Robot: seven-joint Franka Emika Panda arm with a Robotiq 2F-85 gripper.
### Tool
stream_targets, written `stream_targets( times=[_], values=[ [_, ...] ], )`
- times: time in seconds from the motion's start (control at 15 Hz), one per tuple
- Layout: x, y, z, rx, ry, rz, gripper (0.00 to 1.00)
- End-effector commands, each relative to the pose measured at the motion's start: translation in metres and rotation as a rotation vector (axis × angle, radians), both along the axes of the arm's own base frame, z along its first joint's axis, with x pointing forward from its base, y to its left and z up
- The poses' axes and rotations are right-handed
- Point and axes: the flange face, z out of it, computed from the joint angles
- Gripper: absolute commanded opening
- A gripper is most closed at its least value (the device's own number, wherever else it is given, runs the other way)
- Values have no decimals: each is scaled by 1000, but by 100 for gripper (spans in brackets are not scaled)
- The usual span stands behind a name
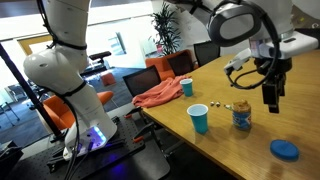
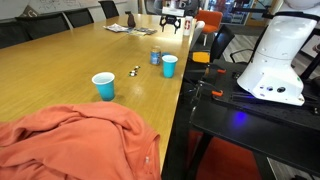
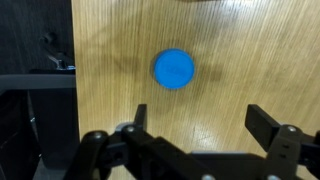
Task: Put the lid on the jar
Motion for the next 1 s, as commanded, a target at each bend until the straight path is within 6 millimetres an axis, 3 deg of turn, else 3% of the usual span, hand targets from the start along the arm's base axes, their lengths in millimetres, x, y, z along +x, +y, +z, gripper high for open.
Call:
stream_targets(
  times=[0.0, 0.27, 0.47, 0.93],
  values=[
    [21, -35, -31, 8, 21, -3, 100],
    [29, -56, -68, 7, 44, 10, 100],
    [33, -61, -90, 18, 53, 24, 100],
    [38, -46, -133, 65, 61, 70, 100]
  ],
)
